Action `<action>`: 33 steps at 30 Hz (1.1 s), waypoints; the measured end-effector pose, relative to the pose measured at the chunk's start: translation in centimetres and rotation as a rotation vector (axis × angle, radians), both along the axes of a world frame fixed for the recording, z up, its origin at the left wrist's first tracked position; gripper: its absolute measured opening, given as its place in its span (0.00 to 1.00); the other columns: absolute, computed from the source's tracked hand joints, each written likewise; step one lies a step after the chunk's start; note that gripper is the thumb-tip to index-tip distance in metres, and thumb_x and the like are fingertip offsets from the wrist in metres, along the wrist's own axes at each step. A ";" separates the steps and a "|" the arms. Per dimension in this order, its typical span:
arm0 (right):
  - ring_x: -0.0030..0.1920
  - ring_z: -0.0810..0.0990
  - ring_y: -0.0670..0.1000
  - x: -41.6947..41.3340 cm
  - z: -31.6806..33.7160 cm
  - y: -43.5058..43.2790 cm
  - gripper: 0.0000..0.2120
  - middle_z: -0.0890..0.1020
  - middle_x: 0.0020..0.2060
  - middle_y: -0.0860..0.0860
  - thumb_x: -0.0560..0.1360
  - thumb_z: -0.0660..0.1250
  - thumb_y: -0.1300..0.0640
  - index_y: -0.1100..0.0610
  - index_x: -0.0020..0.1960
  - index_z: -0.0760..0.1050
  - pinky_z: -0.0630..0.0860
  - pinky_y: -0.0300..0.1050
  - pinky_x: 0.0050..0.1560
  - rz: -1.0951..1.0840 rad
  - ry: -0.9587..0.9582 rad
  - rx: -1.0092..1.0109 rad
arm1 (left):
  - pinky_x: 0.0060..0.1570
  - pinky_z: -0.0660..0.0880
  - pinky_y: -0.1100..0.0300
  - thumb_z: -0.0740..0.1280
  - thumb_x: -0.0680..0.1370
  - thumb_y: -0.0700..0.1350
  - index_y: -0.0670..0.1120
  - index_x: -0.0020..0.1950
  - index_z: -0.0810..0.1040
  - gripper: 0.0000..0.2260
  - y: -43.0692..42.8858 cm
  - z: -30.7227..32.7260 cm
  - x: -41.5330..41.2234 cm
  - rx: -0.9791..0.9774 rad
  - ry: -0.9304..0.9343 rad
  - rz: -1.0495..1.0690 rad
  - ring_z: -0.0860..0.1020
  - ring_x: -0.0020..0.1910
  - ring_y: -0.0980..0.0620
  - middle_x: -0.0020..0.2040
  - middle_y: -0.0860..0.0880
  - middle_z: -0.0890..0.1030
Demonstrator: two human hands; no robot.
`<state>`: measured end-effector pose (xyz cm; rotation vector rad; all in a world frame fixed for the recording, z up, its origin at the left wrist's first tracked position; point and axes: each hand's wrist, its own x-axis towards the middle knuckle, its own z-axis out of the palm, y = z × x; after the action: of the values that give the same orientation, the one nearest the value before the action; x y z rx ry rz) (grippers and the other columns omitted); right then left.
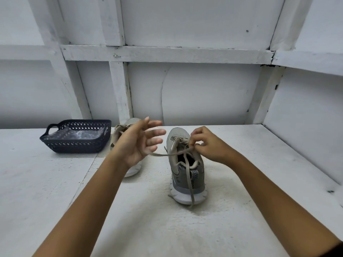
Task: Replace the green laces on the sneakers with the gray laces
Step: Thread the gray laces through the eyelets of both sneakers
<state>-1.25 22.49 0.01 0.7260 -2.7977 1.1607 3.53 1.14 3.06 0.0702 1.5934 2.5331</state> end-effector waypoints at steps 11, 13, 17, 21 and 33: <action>0.50 0.71 0.41 1.2 1.1 0.7 0.22 0.70 0.47 0.46 0.73 0.59 0.71 0.46 0.32 0.73 0.65 0.29 0.46 0.063 0.003 0.076 | 0.20 0.54 0.69 0.66 0.75 0.42 0.44 0.29 0.69 0.15 4.5 -1.0 -1.5 -1.077 -0.009 -0.339 0.58 0.17 0.56 0.19 0.52 0.65; 0.49 0.71 0.40 1.6 1.2 0.6 0.22 0.70 0.47 0.46 0.73 0.59 0.71 0.46 0.31 0.73 0.65 0.28 0.45 0.061 -0.001 0.076 | 0.21 0.53 0.70 0.67 0.74 0.39 0.44 0.30 0.69 0.13 4.1 -0.9 -1.7 -0.963 -0.047 -0.304 0.57 0.18 0.57 0.20 0.52 0.64; 0.49 0.72 0.40 2.3 1.9 0.3 0.23 0.71 0.47 0.45 0.73 0.60 0.70 0.45 0.31 0.76 0.65 0.29 0.45 0.080 0.012 0.120 | 0.30 0.60 0.64 0.67 0.75 0.43 0.47 0.36 0.78 0.07 2.2 0.0 -2.1 -0.771 -0.076 -0.126 0.65 0.28 0.57 0.29 0.54 0.69; 0.48 0.75 0.44 2.6 3.0 -0.7 0.14 0.77 0.48 0.47 0.76 0.59 0.63 0.51 0.47 0.82 0.69 0.31 0.45 0.049 0.024 0.143 | 0.35 0.62 0.62 0.62 0.77 0.45 0.50 0.30 0.80 0.17 0.3 1.5 -2.0 -0.473 -0.072 -0.193 0.73 0.34 0.59 0.32 0.55 0.76; 0.26 0.73 0.37 2.7 3.1 -5.4 0.05 0.77 0.26 0.42 0.74 0.69 0.51 0.50 0.42 0.82 0.69 0.34 0.36 0.016 -0.108 -0.097 | 0.35 0.59 0.59 0.63 0.77 0.47 0.50 0.39 0.83 0.11 0.8 2.7 -2.3 -0.400 -0.032 -0.131 0.71 0.35 0.60 0.31 0.57 0.76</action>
<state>1.43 17.12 3.06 0.6987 -2.8017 1.3680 1.22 1.91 5.75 0.0856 1.9754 2.0663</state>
